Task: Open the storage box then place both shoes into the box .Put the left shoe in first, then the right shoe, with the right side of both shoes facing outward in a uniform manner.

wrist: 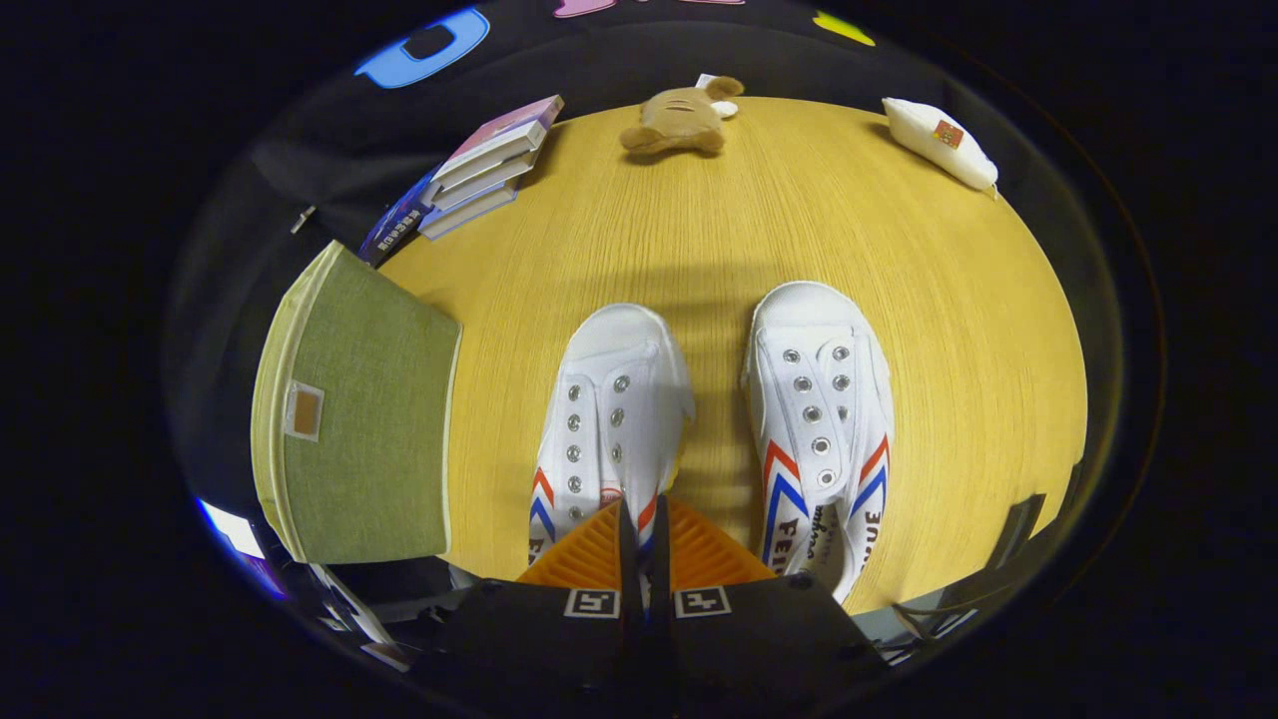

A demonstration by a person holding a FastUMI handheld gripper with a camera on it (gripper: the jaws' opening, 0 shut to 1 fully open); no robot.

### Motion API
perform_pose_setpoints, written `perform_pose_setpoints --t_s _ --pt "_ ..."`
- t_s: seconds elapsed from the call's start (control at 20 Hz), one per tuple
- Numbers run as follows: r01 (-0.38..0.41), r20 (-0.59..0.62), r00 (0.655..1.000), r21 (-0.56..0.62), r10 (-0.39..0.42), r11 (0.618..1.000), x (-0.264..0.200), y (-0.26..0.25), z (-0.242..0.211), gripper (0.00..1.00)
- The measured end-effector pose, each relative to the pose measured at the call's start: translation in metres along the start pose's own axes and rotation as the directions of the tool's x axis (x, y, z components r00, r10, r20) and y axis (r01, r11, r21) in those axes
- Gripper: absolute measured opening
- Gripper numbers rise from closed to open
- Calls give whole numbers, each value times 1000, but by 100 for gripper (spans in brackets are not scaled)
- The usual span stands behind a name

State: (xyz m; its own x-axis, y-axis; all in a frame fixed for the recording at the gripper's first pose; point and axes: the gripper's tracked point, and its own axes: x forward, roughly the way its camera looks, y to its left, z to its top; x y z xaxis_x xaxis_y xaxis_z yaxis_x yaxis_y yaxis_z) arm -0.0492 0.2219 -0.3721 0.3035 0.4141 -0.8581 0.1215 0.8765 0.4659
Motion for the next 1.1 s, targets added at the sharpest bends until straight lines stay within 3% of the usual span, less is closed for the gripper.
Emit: perform_pose_setpoints --t_s 0.3,0.65,0.9,1.1 --pt "-87 83 993 -11 87 996 -62 40 33 5" --pt "-241 143 960 -13 241 970 -132 144 81 5" --pt "-309 93 947 3 307 951 -133 227 80 5" --pt "-295 20 955 -2 295 956 -104 277 66 5"
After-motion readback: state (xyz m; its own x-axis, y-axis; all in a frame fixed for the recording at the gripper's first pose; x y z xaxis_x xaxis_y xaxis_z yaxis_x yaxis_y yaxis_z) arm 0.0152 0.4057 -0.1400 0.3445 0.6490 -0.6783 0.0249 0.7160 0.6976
